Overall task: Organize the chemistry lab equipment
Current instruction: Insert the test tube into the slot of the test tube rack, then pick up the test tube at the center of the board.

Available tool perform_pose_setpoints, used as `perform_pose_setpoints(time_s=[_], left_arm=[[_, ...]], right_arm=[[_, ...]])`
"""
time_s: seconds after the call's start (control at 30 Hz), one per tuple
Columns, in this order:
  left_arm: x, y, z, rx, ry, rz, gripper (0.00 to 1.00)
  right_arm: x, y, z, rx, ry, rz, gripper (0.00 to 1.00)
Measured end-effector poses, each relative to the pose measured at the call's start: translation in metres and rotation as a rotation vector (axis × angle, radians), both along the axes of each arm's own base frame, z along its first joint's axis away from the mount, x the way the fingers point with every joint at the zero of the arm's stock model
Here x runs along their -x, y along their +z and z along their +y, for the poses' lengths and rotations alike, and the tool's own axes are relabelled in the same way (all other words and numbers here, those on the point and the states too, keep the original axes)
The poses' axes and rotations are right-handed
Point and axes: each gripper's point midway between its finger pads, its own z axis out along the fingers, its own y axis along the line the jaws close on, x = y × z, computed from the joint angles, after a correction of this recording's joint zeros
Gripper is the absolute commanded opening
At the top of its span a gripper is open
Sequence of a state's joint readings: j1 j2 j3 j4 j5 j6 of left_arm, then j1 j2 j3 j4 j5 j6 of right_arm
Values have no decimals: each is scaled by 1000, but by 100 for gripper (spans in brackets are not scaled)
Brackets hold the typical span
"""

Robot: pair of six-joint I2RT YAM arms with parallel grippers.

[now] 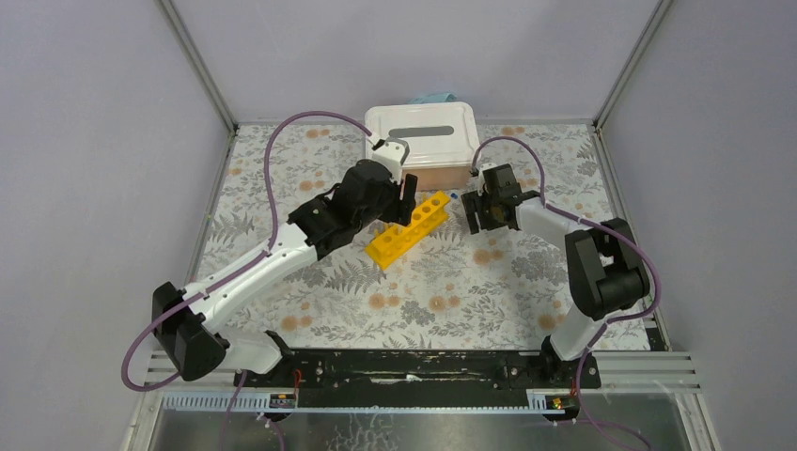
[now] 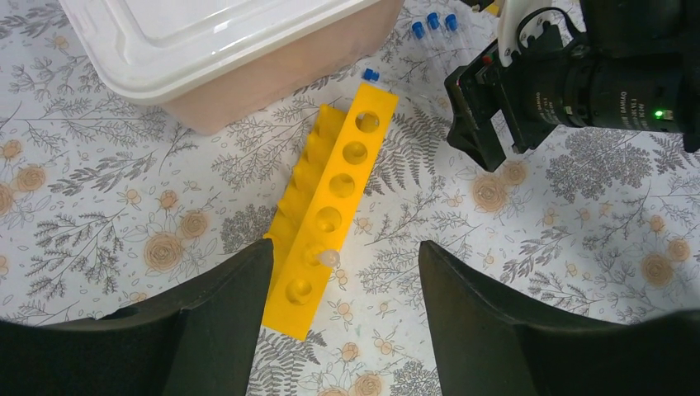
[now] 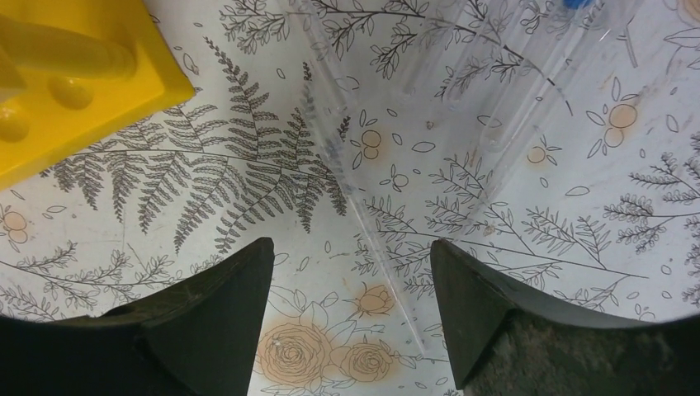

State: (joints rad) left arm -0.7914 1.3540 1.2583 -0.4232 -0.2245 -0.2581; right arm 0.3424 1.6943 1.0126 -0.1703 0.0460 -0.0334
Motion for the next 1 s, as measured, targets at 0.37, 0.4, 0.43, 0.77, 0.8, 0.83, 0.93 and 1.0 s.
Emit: perform_pose_setpoints(time_s=[0.37,0.4,0.43,0.77,0.8,0.83,0.93,1.0], left_arm=[[1,7,1,12,0,-12,73],[1,7,1,11,0,-12,74],[1,7,1,12,0,-12,74],[4,16,4,30,1,-30,74],[4,18,4,33,1,-33,74],[4,20,5,36,1,-36,74],[6,24,6,45,2,-44,74],[7,28,7,52,3,-50,74]], right_arm=[[-9,-13,4,-58,32,55,71],[-8,-15,4,-59,33,59,71],[-8,-17,5,-63,38,65,70],[-5,-27,5,-58,42,104,53],[-5,-28,5,-57,41,105,50],[-5,-28,5,-58,41,106,49],[-4,-28,5,-59,37,111,45],[-3,-28,5,-61,33,114,41]])
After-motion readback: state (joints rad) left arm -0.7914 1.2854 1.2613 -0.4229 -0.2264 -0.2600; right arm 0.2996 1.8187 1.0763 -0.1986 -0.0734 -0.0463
